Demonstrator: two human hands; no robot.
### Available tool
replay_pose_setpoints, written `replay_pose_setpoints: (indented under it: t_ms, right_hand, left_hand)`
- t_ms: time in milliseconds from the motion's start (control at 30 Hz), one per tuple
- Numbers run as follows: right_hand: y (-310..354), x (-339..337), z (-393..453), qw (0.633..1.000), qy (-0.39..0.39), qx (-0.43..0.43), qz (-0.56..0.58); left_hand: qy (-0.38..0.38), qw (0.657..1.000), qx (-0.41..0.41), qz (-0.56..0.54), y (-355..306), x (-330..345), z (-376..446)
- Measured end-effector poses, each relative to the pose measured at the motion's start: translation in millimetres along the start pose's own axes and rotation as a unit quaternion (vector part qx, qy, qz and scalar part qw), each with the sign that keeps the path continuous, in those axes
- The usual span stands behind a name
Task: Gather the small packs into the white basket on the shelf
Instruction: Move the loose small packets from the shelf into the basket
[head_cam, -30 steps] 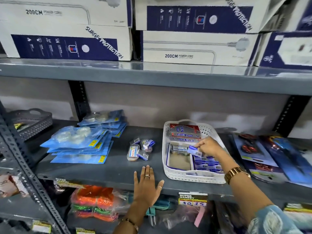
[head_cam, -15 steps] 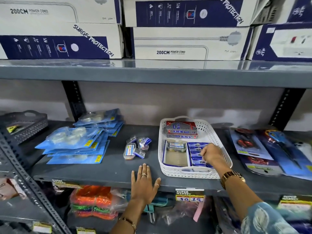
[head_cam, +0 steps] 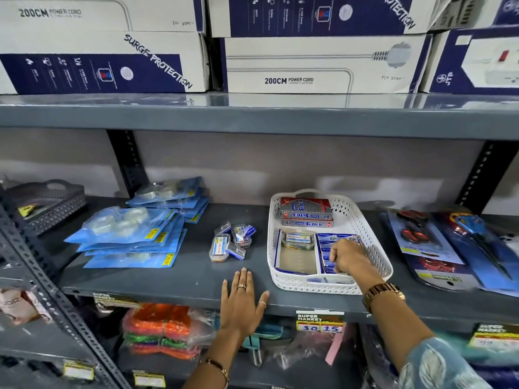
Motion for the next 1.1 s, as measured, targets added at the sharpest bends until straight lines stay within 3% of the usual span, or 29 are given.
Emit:
replay_pose_setpoints:
  t_ms: [200, 567, 667, 867, 1100]
  right_hand:
    - [43.5, 2.5, -3.9, 0.996, 0.001, -0.068, -0.063]
    - [159.5, 41.9, 2.3, 0.974, -0.031, -0.224, -0.035]
    - [186.2, 63.3, 2.6, 0.967, -0.004, -0.251, -0.046]
    - [210.7, 126.0, -1.0, 0.944, 0.125, -0.277, -0.126]
    - [216.2, 151.4, 2.3, 0.932, 0.135, -0.298, -0.157]
  left_hand:
    - [-0.026, 0.999, -0.024, -0.006, 16.9, -11.3, 1.0]
    - [-0.067, 0.997, -0.047, 0.003, 51.8, -37.7, 26.1]
    - [-0.068, 0.996, -0.064, 0.003, 63.8, -34.9, 30.7]
    - [-0.063, 0.996, -0.058, -0.027, 69.7, -25.1, 34.7]
    - [-0.068, 0.996, -0.053, -0.034, 69.7, -26.5, 33.5]
Point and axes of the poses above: each hand's wrist, its own z-axis towards the middle knuckle, its own x-axis out of the palm, y = z × x, the point moved 9 cm from there along z, towards the middle knuckle, and after that the axes turned 2 degrees about z, right-handed, at the moved point
